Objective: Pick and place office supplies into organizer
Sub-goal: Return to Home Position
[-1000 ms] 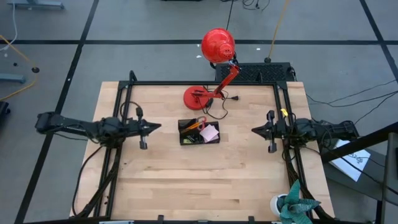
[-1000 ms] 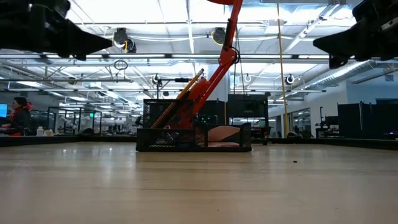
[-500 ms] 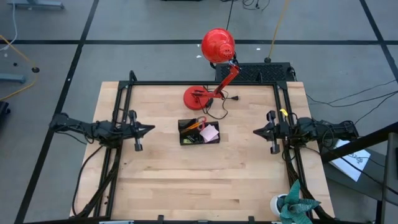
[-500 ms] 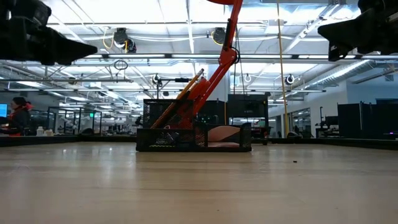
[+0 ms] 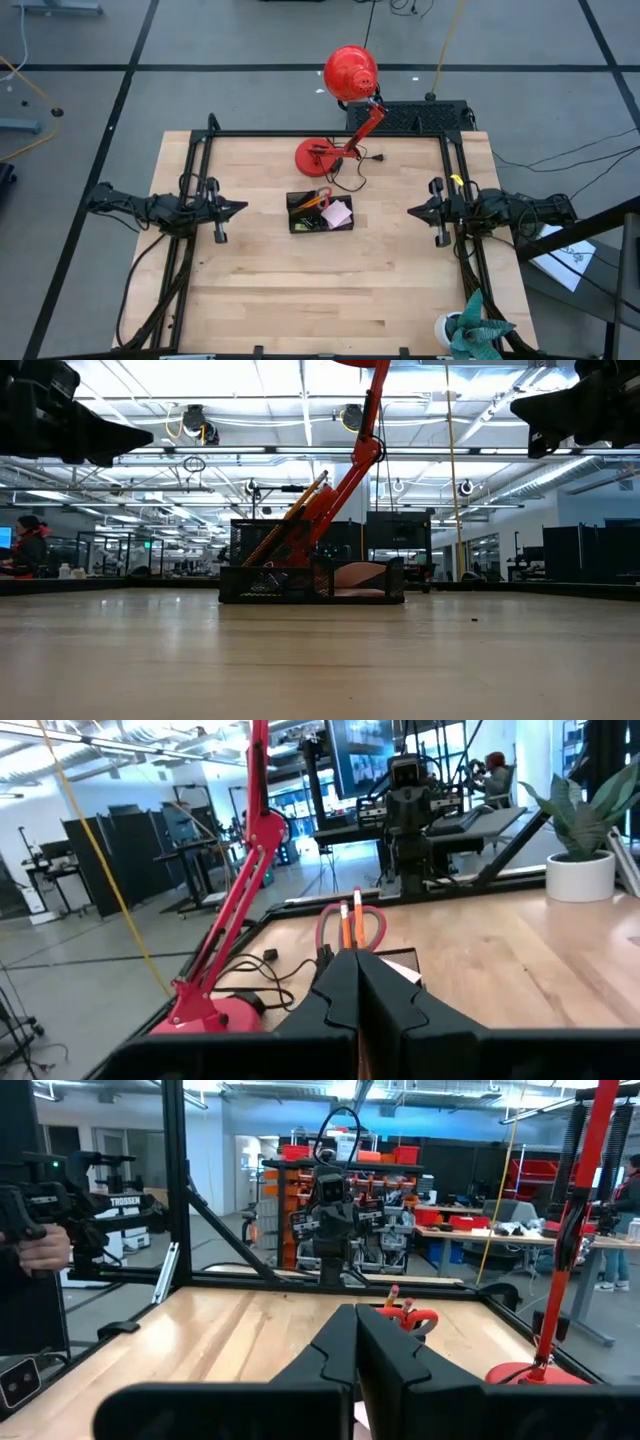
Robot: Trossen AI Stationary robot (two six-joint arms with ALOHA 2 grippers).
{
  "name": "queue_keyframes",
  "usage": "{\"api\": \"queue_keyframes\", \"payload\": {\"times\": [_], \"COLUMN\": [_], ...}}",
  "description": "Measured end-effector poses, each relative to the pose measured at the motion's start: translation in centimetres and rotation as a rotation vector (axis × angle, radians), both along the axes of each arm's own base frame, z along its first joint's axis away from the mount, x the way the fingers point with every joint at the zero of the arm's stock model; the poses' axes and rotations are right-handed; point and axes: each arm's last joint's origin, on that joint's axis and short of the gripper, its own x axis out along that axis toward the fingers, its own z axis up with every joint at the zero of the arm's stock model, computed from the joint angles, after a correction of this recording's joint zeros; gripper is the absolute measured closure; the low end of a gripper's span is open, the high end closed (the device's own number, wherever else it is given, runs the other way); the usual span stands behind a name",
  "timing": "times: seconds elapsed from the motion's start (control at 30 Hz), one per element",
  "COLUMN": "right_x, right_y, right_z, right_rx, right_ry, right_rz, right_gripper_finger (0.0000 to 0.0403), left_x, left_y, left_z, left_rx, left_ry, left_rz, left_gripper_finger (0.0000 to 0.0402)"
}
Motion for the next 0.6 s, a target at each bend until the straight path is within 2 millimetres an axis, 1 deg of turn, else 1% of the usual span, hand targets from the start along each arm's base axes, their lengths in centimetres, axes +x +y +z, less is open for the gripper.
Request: {"api": "queue_keyframes", "payload": {"times": [0.17, 0.3, 0.47, 0.6], "right_x": [0.0, 0.1, 0.2, 0.2], "right_y": [0.0, -0.1, -0.1, 0.1], "right_z": [0.1, -0.4, -1.0, -1.0], "right_rx": [-0.003, -0.031, -0.018, -0.019], "right_ry": [-0.011, 0.025, 0.036, 0.035], "right_rz": [-0.001, -0.034, -0.037, 0.051], "right_gripper_finger": [0.0403, 0.0403, 0.0403, 0.0403], "left_x": [0.0, 0.0, 0.0, 0.0], "left_y": [-0.2, -0.2, -0.3, -0.4], "left_z": [0.0, 0.0, 0.0, 0.0], "left_rx": [-0.019, -0.029, -0.047, -0.068], "left_ry": [-0.002, -0.003, -0.003, -0.004], "left_rz": [-0.056, -0.064, -0.103, -0.160], "left_gripper_finger": [0.0401, 0.0401, 0.0400, 0.0400]}}
